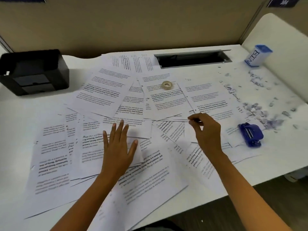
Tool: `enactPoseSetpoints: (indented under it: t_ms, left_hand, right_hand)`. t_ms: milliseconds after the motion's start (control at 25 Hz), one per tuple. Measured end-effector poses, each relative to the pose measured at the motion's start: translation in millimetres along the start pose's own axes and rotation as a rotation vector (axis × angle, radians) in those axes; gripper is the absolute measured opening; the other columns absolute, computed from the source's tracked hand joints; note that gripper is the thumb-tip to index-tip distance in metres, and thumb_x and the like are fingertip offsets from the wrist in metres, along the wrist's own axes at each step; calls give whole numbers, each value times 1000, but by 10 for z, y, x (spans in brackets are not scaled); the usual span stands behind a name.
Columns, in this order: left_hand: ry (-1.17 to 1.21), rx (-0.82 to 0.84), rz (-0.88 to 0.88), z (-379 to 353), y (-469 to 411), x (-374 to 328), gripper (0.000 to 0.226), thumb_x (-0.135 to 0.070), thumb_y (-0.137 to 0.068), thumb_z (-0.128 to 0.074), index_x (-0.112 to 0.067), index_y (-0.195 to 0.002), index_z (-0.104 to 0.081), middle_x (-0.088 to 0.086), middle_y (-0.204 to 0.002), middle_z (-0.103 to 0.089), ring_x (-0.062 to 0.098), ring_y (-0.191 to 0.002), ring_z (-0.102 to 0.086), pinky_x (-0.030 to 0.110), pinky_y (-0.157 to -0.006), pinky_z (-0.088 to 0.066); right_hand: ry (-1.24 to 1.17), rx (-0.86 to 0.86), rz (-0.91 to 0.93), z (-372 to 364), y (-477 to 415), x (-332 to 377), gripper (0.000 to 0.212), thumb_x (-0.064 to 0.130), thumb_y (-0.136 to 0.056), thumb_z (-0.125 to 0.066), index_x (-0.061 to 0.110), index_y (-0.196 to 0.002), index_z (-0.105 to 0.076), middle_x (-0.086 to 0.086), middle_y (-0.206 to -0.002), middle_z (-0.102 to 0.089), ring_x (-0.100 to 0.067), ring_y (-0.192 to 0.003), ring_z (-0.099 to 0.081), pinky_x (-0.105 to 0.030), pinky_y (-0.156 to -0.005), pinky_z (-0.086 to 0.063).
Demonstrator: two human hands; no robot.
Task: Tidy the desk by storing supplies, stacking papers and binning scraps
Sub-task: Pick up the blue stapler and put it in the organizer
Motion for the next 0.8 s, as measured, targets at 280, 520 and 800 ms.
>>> enactPoseSetpoints:
  t_ms: [280, 520, 800]
  left_hand:
    - [-124, 112, -142, -467, -58, -507, 67, -59, -90, -21, -26, -149, -14, 1, -158, 6, 21, -145, 9, 47, -116, 7]
    - [-135, 166, -140, -586, -16, -499, 64, -55, -92, -21, -27, -149, -13, -2, -159, 3, 18, -146, 6, 48, -117, -7]
    - [-131, 172, -145, -552, -3, -560, 64, -54, -92, -18, -27, -149, -9, -5, -158, 3, 14, -146, 4, 44, -118, -3]
  right_hand:
    - [393, -207, -386, 787, 57, -1318, 45, -5, -84, -58, 3, -128, -50, -17, -133, -48, -31, -127, -39, -29, -107, -28]
    - [565, -58, -664, 1050, 22, -1894, 63, 31, -82, -67, -10, -124, -44, -28, -122, -50, -41, -112, -44, -41, -94, -36]
    - [489, -117, -667, 1099, -61, -1903, 54, 25, -73, -77, -7, -110, -53, -27, -108, -57, -39, -99, -53, -37, -69, -41]
Point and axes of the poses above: each hand's wrist, its own y-axis away from the middle knuckle, its own z-axis out of the back of the hand, x = y × z, the point moved 3 cm from there along -y, towards the middle knuckle
